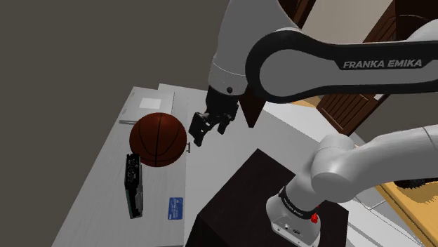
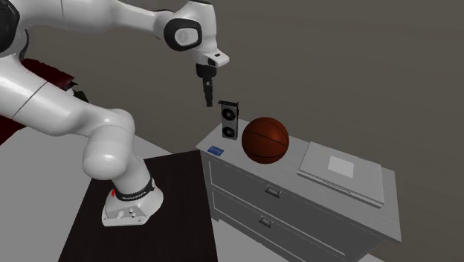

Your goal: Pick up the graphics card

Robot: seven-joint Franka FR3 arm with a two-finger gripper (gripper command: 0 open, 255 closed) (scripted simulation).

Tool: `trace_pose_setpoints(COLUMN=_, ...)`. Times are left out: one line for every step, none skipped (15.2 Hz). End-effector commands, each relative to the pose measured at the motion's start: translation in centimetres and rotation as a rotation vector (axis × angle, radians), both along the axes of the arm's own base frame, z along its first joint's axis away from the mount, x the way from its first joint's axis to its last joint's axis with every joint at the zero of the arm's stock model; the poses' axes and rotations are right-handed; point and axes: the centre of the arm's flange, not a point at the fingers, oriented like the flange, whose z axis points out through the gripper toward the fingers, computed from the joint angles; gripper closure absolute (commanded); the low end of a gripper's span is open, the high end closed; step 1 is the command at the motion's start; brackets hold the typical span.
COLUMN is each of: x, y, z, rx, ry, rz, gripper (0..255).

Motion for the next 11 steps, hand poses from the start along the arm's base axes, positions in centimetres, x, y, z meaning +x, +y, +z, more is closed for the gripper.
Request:
trace_pose_setpoints(x=0.3, y=2.6, z=-1.3, rx=-0.012, ry=-0.016, rz=-0.035, gripper=0)
trace_pose_setpoints(x=0.6, y=3.8, z=-2.0, rx=-0.019, ry=-0.022, rz=-0.051, gripper=0)
trace_pose_setpoints(x=0.9, y=5.0, z=-2.6, rx=-0.026, ry=-0.029, rz=-0.067, gripper=0)
trace_pose_setpoints(x=1.2, y=6.2, z=-3.2, rx=-0.033, ry=-0.036, rz=-0.083, gripper=0)
trace_pose_setpoints(x=1.5, y=7.4, z=-3.9, rx=-0.041, ry=-0.043, rz=-0.099, gripper=0)
trace_pose_setpoints(x=1.9, y=8.6, z=-4.6, rx=-0.048, ry=-0.049, rz=-0.115, gripper=0)
trace_pose_setpoints(x=2.2, y=9.7, z=-5.2, rx=-0.055, ry=-0.056, rz=-0.131, gripper=0)
trace_pose_setpoints(x=2.6, y=10.9, z=-5.9, rx=-0.062, ry=-0.063, rz=-0.147, gripper=0)
trace_pose_setpoints(x=3.0, y=12.0, z=-6.6, rx=-0.069, ry=-0.07, rz=-0.163, gripper=0)
trace_pose_setpoints(x=3.5, y=13.2, z=-7.2, rx=-0.076, ry=-0.077, rz=-0.179, gripper=0)
trace_pose_setpoints(x=3.9, y=14.3, z=-7.9, rx=-0.083, ry=-0.083, rz=-0.195, gripper=0)
